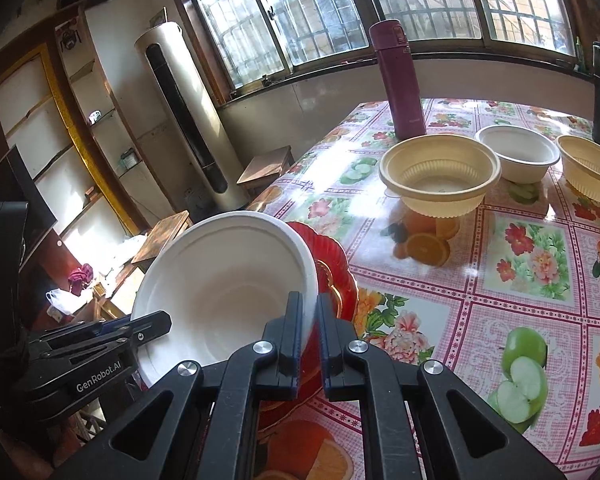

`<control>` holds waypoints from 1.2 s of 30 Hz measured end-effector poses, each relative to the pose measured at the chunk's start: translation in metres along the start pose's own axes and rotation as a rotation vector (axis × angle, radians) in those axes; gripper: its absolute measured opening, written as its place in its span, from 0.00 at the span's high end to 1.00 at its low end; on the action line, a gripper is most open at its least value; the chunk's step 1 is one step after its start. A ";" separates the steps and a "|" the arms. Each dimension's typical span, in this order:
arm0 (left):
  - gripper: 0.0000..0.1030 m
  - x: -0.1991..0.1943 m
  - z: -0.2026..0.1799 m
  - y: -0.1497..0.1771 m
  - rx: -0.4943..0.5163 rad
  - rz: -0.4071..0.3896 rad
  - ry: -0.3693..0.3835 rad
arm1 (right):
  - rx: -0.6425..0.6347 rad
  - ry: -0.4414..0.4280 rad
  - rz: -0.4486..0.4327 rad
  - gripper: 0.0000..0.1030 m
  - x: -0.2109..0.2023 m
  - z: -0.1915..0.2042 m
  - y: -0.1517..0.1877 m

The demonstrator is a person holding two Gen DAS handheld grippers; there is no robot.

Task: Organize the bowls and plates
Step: 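Lower the white bowl onto the small red plate and open left gripper, then move the left gripper toward the cream plastic bowl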

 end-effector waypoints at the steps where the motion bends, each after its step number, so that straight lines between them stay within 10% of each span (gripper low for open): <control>1: 0.86 0.001 0.001 0.001 0.001 0.005 -0.005 | 0.000 0.000 0.005 0.92 0.001 0.000 0.002; 6: 0.80 -0.004 0.006 0.001 0.026 -0.040 -0.082 | -0.026 0.001 0.004 0.86 -0.002 0.003 0.003; 11: 0.45 -0.027 0.015 -0.004 0.032 -0.190 -0.212 | -0.012 -0.040 -0.041 0.42 -0.015 -0.001 -0.001; 14: 0.29 -0.054 0.013 -0.011 0.051 -0.349 -0.287 | -0.006 -0.044 -0.080 0.33 -0.028 -0.011 -0.006; 21: 0.16 -0.111 -0.021 -0.029 0.097 -0.590 -0.213 | 0.060 0.149 -0.251 0.22 -0.075 -0.087 -0.116; 30: 0.15 -0.105 -0.078 -0.037 0.183 -0.461 0.013 | 0.192 0.391 -0.426 0.13 -0.092 -0.194 -0.306; 36: 0.15 -0.100 -0.078 -0.045 0.172 -0.429 0.022 | 0.187 0.223 -0.333 0.13 -0.092 -0.176 -0.238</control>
Point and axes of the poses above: each gripper's, at about its wrist camera, not at the fingertips, and x roughly the way its jaws point, z to its left, y to its underside, the point moved 2 cm from there along x, roughly the way its jaws point, and after that the axes turned 13 degrees about -z, right-handed, at the moved point
